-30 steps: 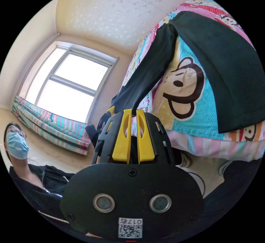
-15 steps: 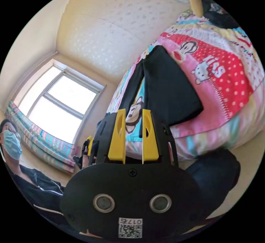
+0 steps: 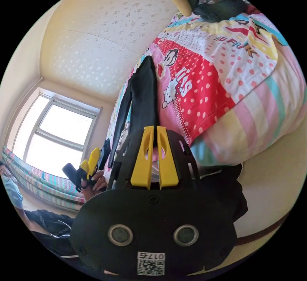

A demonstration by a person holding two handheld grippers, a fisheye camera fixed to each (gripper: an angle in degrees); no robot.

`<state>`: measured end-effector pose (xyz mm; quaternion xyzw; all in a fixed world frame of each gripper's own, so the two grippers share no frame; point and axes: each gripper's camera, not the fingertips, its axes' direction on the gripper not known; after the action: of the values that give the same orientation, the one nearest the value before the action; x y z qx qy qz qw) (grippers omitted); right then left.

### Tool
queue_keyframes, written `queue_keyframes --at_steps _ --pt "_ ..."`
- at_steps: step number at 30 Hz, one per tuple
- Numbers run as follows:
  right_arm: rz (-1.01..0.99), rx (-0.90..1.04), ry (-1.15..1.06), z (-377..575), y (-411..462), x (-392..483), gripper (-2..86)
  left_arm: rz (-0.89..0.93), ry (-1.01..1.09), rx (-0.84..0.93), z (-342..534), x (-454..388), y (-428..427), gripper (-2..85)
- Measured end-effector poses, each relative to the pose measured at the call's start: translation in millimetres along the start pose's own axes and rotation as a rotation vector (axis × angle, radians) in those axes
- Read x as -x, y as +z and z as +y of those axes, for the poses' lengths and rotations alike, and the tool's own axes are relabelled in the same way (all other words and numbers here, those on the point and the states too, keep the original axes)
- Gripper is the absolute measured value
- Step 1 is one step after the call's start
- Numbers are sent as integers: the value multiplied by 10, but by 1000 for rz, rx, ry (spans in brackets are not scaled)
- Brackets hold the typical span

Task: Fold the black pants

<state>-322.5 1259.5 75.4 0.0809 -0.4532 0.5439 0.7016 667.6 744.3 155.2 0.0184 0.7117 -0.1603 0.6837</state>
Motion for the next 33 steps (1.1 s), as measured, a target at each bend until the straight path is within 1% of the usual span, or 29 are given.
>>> queue_keyframes --at_steps 3,6,7,8,9,10,11,12,14,16,19,21,23,25,27,28,31,33 --pt "-81 9 -52 -51 -80 267 11 -39 80 33 0 -250 333 137" --pt "-157 48 -126 -117 -107 577 9 -92 138 -1 8 -433 532 152" --pt "-147 67 -151 -142 -95 680 10 -96 145 -4 -1 -452 579 155" --pt "-94 60 -180 -144 -98 763 12 -96 147 12 -31 -467 693 156" --pt "-52 54 -189 -138 -99 789 14 -100 114 59 -73 -447 810 157" --pt "38 55 -195 -124 -90 803 19 -101 92 89 -94 -433 862 157" --pt "94 71 -177 -111 -66 755 30 -87 55 136 -119 -409 938 156" --pt "102 84 -159 -105 -48 708 36 -66 28 152 -107 -402 965 156" --pt "27 136 -54 -64 59 452 72 -45 16 123 -36 -420 942 156" --pt "-31 134 -32 15 130 357 67 -57 15 92 45 -447 897 159" --pt "-75 84 16 138 154 368 43 -73 48 106 96 -491 865 162" --pt "-95 47 -2 184 101 520 39 -70 83 117 50 -534 848 163" --pt "-106 61 -47 184 79 830 35 -78 118 108 -29 -587 844 163" --pt "-100 89 -100 146 84 1133 34 -126 165 96 -130 -662 853 162" --pt "-57 132 -170 83 118 1476 33 -225 215 121 -248 -740 926 136" --pt "-3 165 -232 44 159 1723 32 -242 223 132 -274 -754 951 127" --pt "93 253 -349 3 322 2205 31 -262 186 105 -399 -774 965 85" --pt "99 277 -381 1 376 2354 30 -272 114 69 -478 -744 909 71"
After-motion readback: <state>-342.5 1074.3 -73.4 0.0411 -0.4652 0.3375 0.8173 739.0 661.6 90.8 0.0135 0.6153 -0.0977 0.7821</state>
